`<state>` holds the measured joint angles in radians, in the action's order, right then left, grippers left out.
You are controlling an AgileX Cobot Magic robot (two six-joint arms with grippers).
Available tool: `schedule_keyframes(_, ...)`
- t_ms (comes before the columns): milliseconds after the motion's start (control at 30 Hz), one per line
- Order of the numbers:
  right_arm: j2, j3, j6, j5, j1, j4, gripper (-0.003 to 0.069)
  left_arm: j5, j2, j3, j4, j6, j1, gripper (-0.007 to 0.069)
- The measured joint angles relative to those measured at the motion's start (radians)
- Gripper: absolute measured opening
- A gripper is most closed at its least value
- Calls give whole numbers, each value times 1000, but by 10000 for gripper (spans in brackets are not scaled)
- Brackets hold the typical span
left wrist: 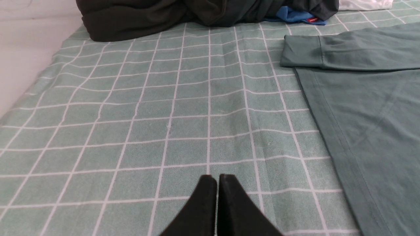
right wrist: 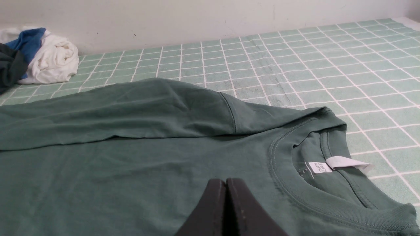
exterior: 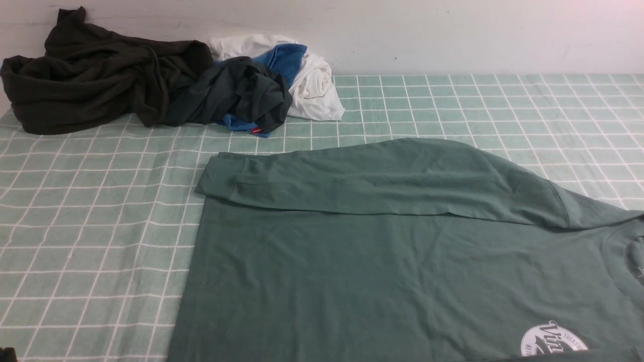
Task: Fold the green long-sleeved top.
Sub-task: Use the left arm to clamp the cuff closest to it
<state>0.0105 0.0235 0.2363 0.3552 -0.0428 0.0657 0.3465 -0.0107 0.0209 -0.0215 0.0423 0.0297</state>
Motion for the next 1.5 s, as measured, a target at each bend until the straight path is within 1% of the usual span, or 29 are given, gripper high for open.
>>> schedule_keyframes(733, 0, 0, 0, 0, 0, 0, -14, 0, 0, 0, 0, 0, 0, -3)
schedule_keyframes(1000, 0, 0, -7, 3, 0, 51, -14, 0, 0, 0, 0, 0, 0, -3)
schedule_keyframes(1500, 0, 0, -7, 3, 0, 62, -14, 0, 0, 0, -1, 0, 0, -3)
